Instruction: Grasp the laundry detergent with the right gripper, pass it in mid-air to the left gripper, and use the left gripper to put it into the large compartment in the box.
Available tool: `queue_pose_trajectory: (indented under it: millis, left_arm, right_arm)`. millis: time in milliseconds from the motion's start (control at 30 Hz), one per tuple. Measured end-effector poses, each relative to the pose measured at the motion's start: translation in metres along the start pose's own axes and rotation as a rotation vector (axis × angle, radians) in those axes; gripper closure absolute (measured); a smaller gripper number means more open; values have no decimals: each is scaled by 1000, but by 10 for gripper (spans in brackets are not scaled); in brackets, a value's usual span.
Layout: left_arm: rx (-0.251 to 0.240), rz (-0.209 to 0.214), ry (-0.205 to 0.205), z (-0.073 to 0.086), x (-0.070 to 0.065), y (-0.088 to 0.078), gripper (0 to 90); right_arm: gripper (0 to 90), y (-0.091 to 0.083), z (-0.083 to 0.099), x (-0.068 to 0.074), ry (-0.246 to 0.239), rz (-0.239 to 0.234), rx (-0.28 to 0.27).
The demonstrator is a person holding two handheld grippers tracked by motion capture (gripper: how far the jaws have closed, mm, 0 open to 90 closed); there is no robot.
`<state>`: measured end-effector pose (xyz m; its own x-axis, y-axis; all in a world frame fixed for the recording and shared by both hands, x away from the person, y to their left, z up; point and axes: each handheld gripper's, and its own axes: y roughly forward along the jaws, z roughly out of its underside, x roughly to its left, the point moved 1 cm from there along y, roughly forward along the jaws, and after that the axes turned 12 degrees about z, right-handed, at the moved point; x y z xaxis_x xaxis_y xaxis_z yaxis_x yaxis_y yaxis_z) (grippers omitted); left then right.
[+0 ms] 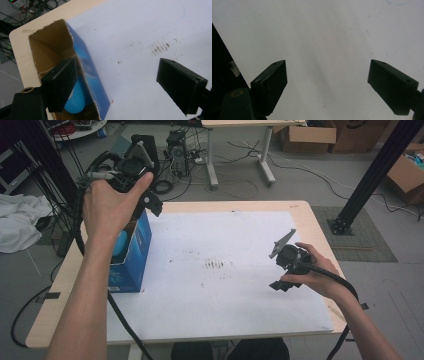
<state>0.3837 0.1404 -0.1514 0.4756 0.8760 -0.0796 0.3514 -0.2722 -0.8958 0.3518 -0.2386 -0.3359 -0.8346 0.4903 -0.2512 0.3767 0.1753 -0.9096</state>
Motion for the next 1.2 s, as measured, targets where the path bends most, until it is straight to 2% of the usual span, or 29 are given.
queue_pose_trajectory:
  millis: [100, 300, 567, 1000, 1200]
  left_arm:
    - [23, 9, 26, -4, -6, 3, 174]
    - [50, 27, 47, -9, -16, 16, 174]
    - [103, 61, 43, -9, -23, 49, 175]
    - [146, 108, 78, -3, -48, 93, 175]
    - [155, 120, 80, 5, -54, 117, 176]
  right_arm:
    - [160, 0, 0, 0, 5, 1, 4]
    - [160, 0, 0, 0, 5, 0, 8]
    - [160, 2, 3, -2, 10, -1, 4]
    - [161, 1, 5, -4, 17, 3, 13]
    - [164, -3, 5, -6, 17, 12, 20]
